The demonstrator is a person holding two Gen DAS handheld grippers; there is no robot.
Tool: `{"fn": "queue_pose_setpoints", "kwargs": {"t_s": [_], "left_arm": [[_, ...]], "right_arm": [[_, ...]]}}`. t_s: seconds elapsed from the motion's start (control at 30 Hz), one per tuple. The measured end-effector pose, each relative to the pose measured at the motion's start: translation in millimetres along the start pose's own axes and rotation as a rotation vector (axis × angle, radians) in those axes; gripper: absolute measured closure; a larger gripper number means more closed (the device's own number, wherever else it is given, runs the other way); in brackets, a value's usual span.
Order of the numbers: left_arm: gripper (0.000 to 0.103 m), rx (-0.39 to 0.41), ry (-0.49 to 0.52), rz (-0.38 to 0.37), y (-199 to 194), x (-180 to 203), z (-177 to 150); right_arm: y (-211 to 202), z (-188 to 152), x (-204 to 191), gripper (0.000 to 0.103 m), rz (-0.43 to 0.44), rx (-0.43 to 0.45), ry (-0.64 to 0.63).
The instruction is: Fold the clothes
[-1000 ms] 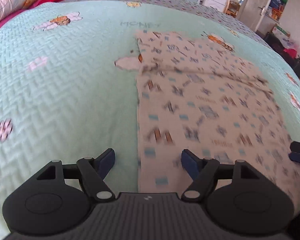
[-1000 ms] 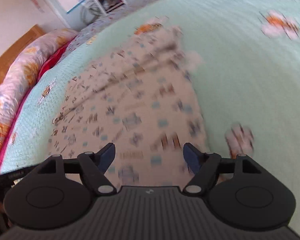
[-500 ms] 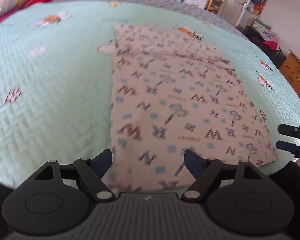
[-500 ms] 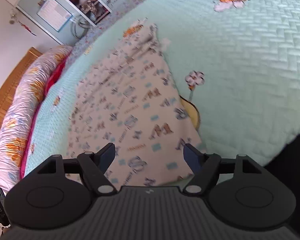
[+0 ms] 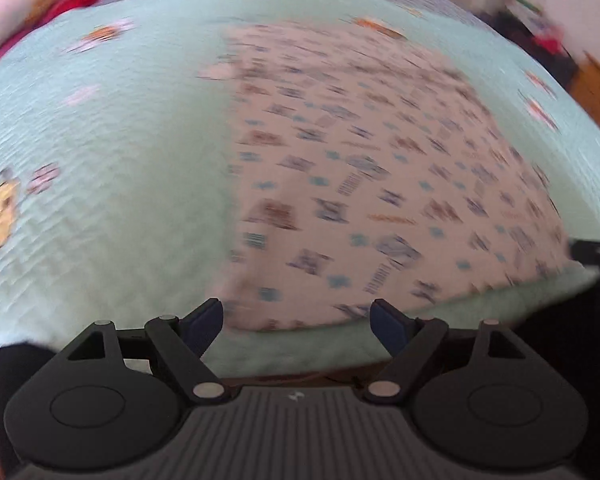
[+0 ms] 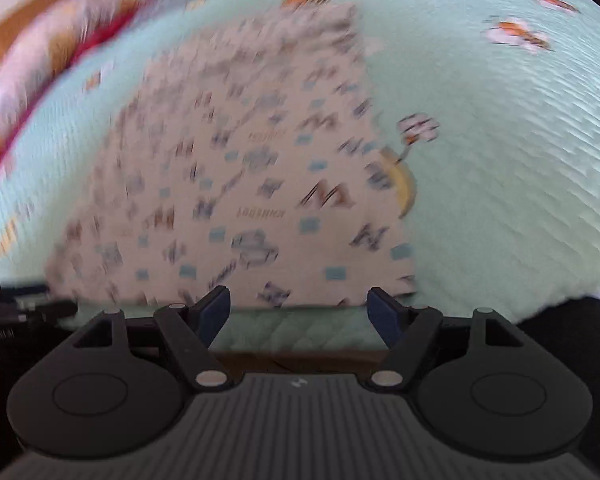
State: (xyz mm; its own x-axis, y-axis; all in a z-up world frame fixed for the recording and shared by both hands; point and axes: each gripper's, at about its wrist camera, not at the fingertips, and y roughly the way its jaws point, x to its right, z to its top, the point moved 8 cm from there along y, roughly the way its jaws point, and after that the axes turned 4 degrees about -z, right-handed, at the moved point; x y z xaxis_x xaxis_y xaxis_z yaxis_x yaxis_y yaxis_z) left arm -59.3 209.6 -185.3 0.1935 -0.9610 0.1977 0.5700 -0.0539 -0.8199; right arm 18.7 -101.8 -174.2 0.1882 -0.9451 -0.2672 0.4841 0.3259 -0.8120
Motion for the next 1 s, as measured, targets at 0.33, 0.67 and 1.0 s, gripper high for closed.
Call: {"fn": "queue_pose_setpoints", "kwargs": {"t_s": [0.33,0.67,1.0], "left_arm": [[0.013,-0.176,-0.404,-0.302,27.9,-35.0,11.5],[0.011,-0.169,-0.577,-0.515,28.2,-43.0,17.7],[0.021,-0.179,-0.588,-0.577,46.8,-25.9,24.7]], "right_arm": [[20.1,17.6,69.4,0.026,0.234,-0.069,0.417],[27.4,19.2,86.2,0.038,0.378,-0.115,0.529],[40.4,17.4,73.0,0.062,0.388,-0.17,0.43]]}}
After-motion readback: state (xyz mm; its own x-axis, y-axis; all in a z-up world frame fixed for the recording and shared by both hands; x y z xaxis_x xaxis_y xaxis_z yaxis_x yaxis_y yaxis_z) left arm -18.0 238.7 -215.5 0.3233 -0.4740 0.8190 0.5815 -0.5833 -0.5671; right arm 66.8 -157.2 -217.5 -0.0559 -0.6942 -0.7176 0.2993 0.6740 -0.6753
